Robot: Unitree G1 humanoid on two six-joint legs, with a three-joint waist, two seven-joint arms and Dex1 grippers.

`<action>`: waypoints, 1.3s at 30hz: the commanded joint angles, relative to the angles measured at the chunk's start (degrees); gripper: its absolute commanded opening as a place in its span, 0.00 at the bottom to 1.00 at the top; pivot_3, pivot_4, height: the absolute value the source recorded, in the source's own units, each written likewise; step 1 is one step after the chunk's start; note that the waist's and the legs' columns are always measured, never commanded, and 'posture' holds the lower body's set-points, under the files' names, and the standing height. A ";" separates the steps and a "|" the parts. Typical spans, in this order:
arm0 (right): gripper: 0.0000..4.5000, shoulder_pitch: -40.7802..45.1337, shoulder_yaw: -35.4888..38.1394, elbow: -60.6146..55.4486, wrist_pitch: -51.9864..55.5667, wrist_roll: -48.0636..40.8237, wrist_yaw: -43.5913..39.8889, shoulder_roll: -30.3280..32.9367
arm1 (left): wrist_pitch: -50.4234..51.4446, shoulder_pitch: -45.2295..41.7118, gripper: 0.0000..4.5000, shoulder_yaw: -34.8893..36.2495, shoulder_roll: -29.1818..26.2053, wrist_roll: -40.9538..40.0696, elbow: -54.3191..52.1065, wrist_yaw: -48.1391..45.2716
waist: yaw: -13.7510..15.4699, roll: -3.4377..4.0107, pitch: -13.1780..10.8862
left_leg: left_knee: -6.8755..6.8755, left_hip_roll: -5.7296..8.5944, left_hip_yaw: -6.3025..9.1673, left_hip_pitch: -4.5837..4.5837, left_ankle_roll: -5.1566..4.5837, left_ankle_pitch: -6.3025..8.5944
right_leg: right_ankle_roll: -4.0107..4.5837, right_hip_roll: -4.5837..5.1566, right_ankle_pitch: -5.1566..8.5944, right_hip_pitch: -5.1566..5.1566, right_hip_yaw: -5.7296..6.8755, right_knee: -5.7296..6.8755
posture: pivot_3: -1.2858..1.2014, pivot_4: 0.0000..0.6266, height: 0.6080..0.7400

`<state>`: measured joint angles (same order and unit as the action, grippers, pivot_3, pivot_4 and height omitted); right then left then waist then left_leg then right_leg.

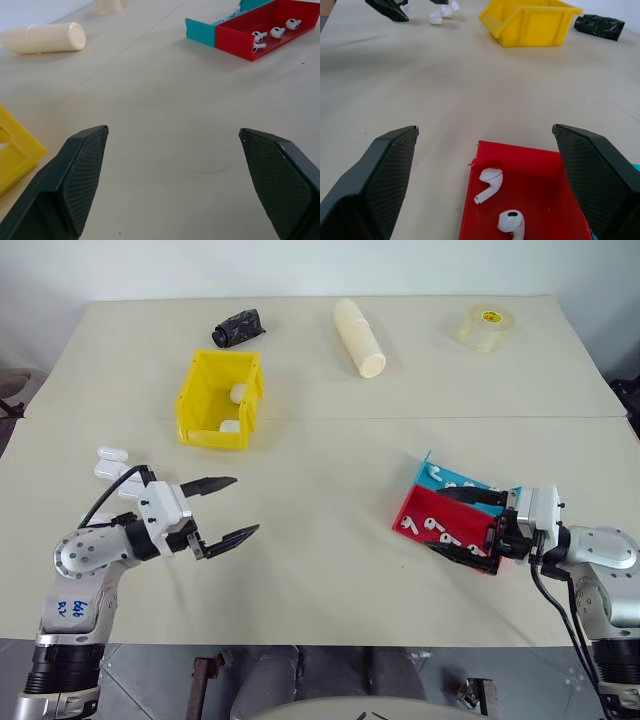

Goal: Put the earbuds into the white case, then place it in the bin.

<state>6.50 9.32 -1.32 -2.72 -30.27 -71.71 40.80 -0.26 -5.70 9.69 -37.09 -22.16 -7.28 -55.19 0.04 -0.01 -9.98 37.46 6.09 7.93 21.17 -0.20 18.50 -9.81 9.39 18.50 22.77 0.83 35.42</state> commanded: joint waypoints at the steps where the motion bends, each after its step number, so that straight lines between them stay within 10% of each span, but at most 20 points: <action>1: 1.00 -0.34 0.89 -1.19 -0.78 -0.46 0.25 -0.67 | -0.37 0.66 0.99 1.19 0.65 0.20 -1.31 2.33 | 0.02 0.00 0.00 | 0.00 0.00 0.00 0.00 0.00 0.00 | 0.00 0.00 0.00 0.00 0.00 0.00 | 0.52 0.24 1.00; 16: 1.00 4.93 -8.47 -5.44 -6.14 0.59 -1.76 -10.54 | 17.21 32.96 0.99 18.99 16.10 -0.39 -28.86 33.33 | 0.93 -0.14 -0.07 | 0.03 -0.11 -0.06 -0.01 0.05 0.05 | 0.00 -0.09 0.00 0.01 -0.08 -0.08 | 0.52 0.24 1.00; 26: 1.00 3.05 -10.01 -7.15 -9.42 0.56 -2.21 -11.86 | 26.69 38.20 0.99 27.76 24.60 -3.76 -31.75 46.38 | 1.40 -0.24 -0.07 | 0.22 -0.12 -0.07 -0.02 0.00 0.24 | 0.00 -0.15 0.00 -0.11 -0.09 -0.12 | 0.52 0.24 1.00; 32: 1.00 3.67 -9.12 -5.42 -6.28 -0.26 -3.50 -8.96 | 39.41 35.72 0.99 33.81 17.65 -12.25 -34.70 48.46 | 1.41 -0.25 -0.08 | 0.31 -0.39 -0.08 -0.02 0.14 0.32 | 0.05 -0.44 0.02 -0.11 -0.12 -0.12 | 0.52 0.24 1.00; 39: 1.00 3.03 -9.50 -6.09 -5.17 0.22 -2.36 -8.81 | 66.46 19.72 0.99 35.09 -8.85 -17.86 -21.98 47.00 | 1.05 -0.19 -0.08 | 0.47 -0.82 -0.17 -0.18 0.45 0.56 | 0.36 -0.89 0.16 -0.06 -0.29 0.20 | 0.52 0.24 1.00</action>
<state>9.61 -0.77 -5.41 -7.63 -29.48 -74.44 31.92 61.16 16.34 43.78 -41.89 -39.95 -32.22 -7.85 1.09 -0.20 -10.06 37.94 5.18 7.79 21.04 0.30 19.05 -9.41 8.41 18.68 22.82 0.58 35.67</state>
